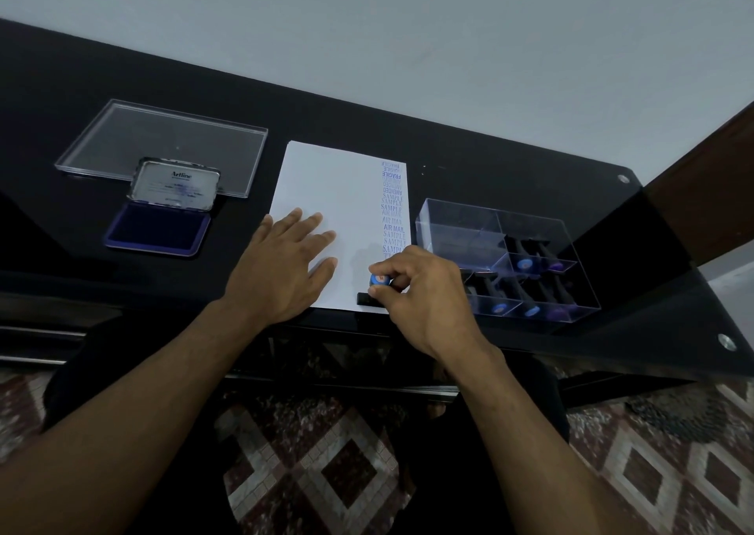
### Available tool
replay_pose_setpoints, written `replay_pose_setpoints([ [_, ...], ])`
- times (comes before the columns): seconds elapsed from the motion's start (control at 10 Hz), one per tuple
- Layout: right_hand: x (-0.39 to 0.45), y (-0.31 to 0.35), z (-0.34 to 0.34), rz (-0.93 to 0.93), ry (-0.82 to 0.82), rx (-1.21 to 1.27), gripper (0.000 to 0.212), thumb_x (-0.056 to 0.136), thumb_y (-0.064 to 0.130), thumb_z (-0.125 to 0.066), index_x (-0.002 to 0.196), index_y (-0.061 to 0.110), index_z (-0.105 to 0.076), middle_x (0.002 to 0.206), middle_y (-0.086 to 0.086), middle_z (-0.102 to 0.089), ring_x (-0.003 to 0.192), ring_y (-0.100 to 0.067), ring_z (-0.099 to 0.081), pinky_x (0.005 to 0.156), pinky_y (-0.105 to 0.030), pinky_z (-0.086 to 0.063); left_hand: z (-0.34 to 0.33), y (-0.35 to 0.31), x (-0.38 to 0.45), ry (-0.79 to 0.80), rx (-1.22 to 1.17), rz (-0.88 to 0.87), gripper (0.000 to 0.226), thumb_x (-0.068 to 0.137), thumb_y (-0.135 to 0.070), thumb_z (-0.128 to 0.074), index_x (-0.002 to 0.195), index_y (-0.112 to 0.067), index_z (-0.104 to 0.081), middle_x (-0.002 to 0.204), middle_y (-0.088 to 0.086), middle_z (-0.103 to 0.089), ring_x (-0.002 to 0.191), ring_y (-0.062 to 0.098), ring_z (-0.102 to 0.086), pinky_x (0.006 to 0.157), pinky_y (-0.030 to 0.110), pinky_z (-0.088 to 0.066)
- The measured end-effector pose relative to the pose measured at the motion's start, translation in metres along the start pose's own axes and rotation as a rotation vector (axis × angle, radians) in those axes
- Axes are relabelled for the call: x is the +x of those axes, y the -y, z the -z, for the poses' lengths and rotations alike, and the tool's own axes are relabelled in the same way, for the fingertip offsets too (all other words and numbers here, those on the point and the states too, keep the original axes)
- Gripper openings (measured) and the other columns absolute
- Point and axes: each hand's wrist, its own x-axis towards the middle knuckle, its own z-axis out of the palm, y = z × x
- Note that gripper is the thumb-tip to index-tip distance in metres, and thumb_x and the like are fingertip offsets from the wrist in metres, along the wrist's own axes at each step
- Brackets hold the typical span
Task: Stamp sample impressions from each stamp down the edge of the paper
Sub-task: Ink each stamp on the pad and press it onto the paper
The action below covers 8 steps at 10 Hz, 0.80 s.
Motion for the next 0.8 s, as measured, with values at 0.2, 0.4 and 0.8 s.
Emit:
replay_pose_setpoints([
  [0.2,-0.0012,0.0005,-0.0009,-0.02,-0.004,0.019,0.02,0.082,0.016,-0.078,0.102,0.018,-0.077,0.091,0.007,-0.067,0.077,-0.005,-0.063,0.075,-0.008,-0.047,-0.0018,0.0016,-0.0007,-0.006,0.0,-0.005,0.06,0.099,-0.058,-0.027,0.146,-0.028,-0.05,0.16,0.0,-0.037,0.152,0.022,-0.023,0.124,0.052,-0.015],
  [0.4,-0.0015,0.001,0.0009,-0.02,0.004,0.021,0.02,0.082,0.016,-0.078,0.102,0.017,-0.077,0.092,0.006,-0.067,0.077,-0.005,-0.063,0.078,-0.015,-0.051,-0.0014,0.0007,-0.0007,0.0,0.0,-0.003,0.061,0.098,-0.059,-0.026,0.147,-0.029,-0.049,0.161,0.0,-0.036,0.152,0.022,-0.022,0.124,0.051,-0.013],
  [0.8,0.0001,-0.0038,0.0,-0.024,0.012,0.038,0.02,0.082,0.017,-0.078,0.102,0.02,-0.076,0.094,0.008,-0.066,0.073,-0.001,-0.062,0.072,-0.005,-0.046,-0.0029,0.0021,-0.0002,0.003,0.001,0.004,0.062,0.098,-0.059,-0.026,0.147,-0.029,-0.048,0.161,0.0,-0.035,0.153,0.021,-0.021,0.125,0.051,-0.013],
])
